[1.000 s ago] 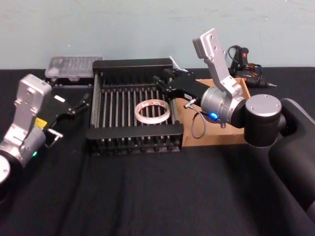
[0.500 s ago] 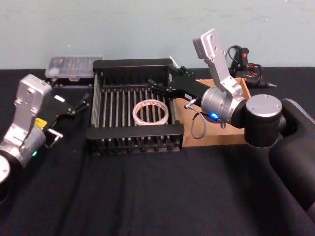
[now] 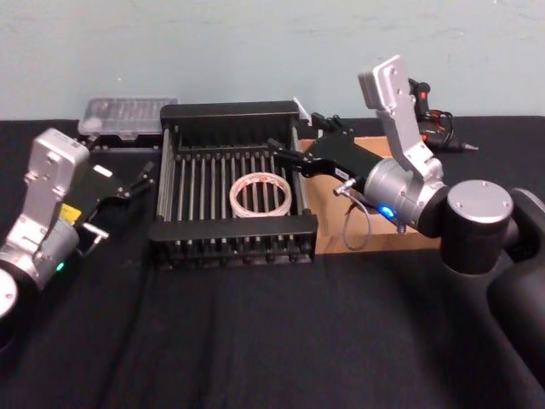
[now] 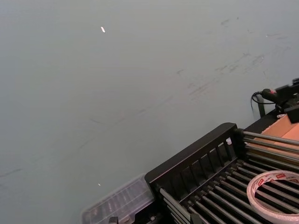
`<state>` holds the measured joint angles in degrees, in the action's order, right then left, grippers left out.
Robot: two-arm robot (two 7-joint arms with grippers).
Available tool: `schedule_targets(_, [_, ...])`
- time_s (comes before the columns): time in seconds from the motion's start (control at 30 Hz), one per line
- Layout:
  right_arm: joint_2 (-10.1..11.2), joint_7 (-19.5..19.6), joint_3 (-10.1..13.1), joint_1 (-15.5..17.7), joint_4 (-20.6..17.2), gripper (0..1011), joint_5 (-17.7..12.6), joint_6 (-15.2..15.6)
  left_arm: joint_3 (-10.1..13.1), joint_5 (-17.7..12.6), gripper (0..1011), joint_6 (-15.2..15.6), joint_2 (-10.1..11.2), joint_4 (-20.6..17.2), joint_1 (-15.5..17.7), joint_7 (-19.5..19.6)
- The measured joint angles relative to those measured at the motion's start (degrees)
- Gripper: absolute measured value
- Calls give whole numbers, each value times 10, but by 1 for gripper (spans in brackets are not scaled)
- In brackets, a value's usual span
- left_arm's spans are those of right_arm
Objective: Pick up the white tape and place it into the black box , Pick up the silver tape and place it into the brown box.
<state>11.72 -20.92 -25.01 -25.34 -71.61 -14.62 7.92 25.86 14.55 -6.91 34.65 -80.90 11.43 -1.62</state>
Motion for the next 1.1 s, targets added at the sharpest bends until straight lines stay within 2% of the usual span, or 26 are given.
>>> schedule_targets(0.07, [7, 6, 7, 18, -26, 1002, -2, 2, 0, 0, 1001, 0, 0, 0, 0, 0])
schedule_targets(0.5, [34, 37, 34, 87, -113, 1002, 5, -9, 0, 0, 1001, 0, 0, 0, 0, 0])
schedule_targets(0.77, [31, 73, 65, 129, -150, 1002, 5, -5, 0, 0, 1001, 0, 0, 0, 0, 0])
schedule_targets(1.1, [22, 104, 95, 173, -177, 1002, 16, -1, 0, 0, 1001, 0, 0, 0, 0, 0])
